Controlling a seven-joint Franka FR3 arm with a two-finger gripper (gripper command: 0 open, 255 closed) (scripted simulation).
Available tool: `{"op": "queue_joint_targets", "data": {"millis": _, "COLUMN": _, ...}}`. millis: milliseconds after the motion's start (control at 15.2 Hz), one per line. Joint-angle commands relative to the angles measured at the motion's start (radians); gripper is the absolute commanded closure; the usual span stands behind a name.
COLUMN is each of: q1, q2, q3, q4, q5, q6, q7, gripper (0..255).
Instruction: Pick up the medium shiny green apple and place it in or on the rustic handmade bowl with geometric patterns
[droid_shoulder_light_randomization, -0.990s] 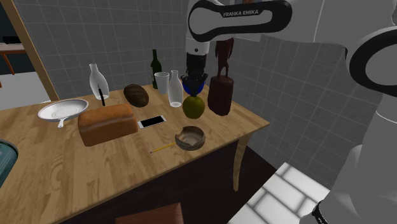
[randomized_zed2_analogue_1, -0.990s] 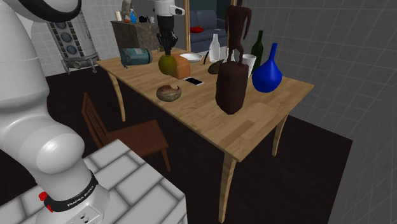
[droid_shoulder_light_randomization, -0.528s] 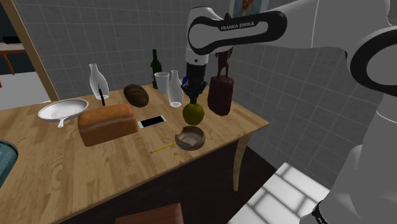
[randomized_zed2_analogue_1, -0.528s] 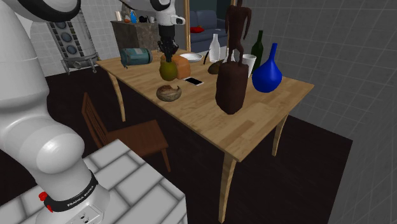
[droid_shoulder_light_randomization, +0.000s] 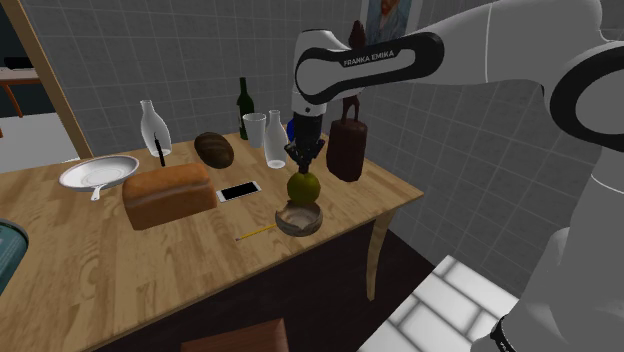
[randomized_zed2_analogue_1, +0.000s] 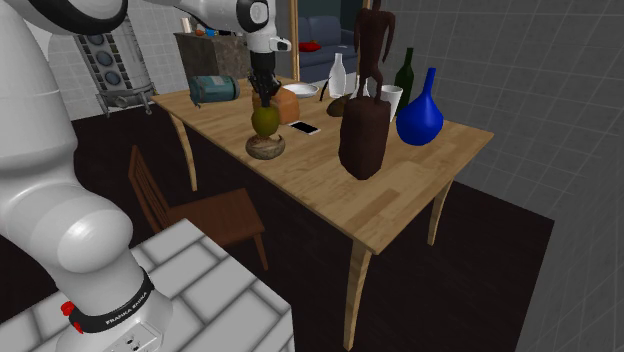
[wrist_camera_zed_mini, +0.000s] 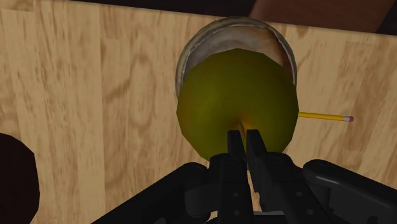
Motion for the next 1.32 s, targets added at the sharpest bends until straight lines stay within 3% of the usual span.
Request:
{"op": "queue_joint_targets", "data": {"millis": 0, "q1": 0.0, "q2": 0.0, "q3": 0.0, "q4": -0.001, "q5": 0.0, "q6": 0.002, "q7": -0.001, "gripper": 255}}
{"op": "queue_joint_targets", "data": {"millis": 264, "q1": 0.0, "q2": 0.0, "q3": 0.0, "q4": -0.001, "q5": 0.0, "q6": 0.002, "q7": -0.001, "gripper": 255}}
{"op": "queue_joint_targets", "data": {"millis": 330, "q1": 0.0, "q2": 0.0, "q3": 0.0, "q4": -0.001, "q5": 0.0, "q6": 0.002, "q7": -0.001, "gripper": 0}}
{"op": "queue_joint_targets", "data": {"millis": 660, "q1": 0.0, "q2": 0.0, "q3": 0.0, "q4": -0.001, "q5": 0.0, "q6": 0.002, "q7": -0.001, "gripper": 0}}
{"op": "queue_joint_targets", "data": {"millis": 924, "q1": -0.004, "q2": -0.006, "q3": -0.003, "q4": 0.117, "q5": -0.001, "q6": -0.123, "q7": 0.001, "gripper": 0}}
{"op": "queue_joint_targets", "data": {"millis": 1254, "q1": -0.004, "q2": -0.006, "q3": -0.003, "q4": 0.117, "q5": -0.001, "q6": -0.123, "q7": 0.001, "gripper": 0}}
